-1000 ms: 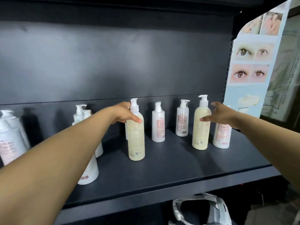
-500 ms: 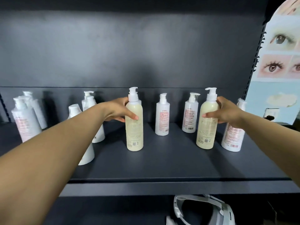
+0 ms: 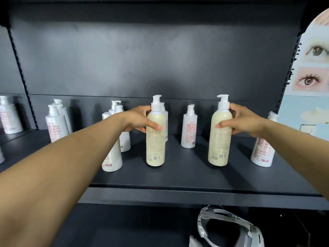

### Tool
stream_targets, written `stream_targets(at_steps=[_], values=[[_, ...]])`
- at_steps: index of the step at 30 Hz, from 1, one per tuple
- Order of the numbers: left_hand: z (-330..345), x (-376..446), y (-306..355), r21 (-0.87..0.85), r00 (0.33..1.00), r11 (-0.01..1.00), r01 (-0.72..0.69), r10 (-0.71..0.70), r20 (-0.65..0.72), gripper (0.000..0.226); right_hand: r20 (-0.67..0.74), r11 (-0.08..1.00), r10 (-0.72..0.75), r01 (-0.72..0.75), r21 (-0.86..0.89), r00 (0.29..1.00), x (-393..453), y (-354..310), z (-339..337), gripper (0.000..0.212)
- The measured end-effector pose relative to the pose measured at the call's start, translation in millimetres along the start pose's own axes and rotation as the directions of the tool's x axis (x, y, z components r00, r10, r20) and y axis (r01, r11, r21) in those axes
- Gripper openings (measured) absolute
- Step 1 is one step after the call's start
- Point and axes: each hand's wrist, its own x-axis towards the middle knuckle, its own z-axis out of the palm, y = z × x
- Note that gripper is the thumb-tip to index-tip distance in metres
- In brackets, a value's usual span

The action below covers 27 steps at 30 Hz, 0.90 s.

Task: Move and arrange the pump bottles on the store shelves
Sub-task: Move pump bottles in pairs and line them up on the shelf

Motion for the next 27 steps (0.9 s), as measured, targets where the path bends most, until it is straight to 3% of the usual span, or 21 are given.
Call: stream_targets(at_steps=[5, 13, 16, 27], values=[[-28, -47, 2, 0.029, 0.999, 0.999, -0.017, 0.016, 0.033, 0.034, 0.080, 0.998, -0.058, 0.059, -0.015, 0.995, -21, -51, 35, 0.053], [-106, -140, -24, 0.056, 0.998, 0.998, -0.037, 0.035, 0.043, 0.041, 0.111, 0.993, -0.111, 0.107, 0.040, 0.988, -68, -141, 128, 0.052], [-141, -176, -43, 0.060, 0.999, 0.998, -0.033, 0.032, 0.012, 0.034, 0.115, 0.990, -0.131, 0.125, 0.065, 0.985, -82, -174, 172, 0.054], [-258, -260, -131, 0.026, 0.992, 0.999, 0.025, -0.022, -0.126, 0.041, 0.172, 0.979, -0.173, 0.151, 0.135, 0.970, -83, -270, 320, 0.056]])
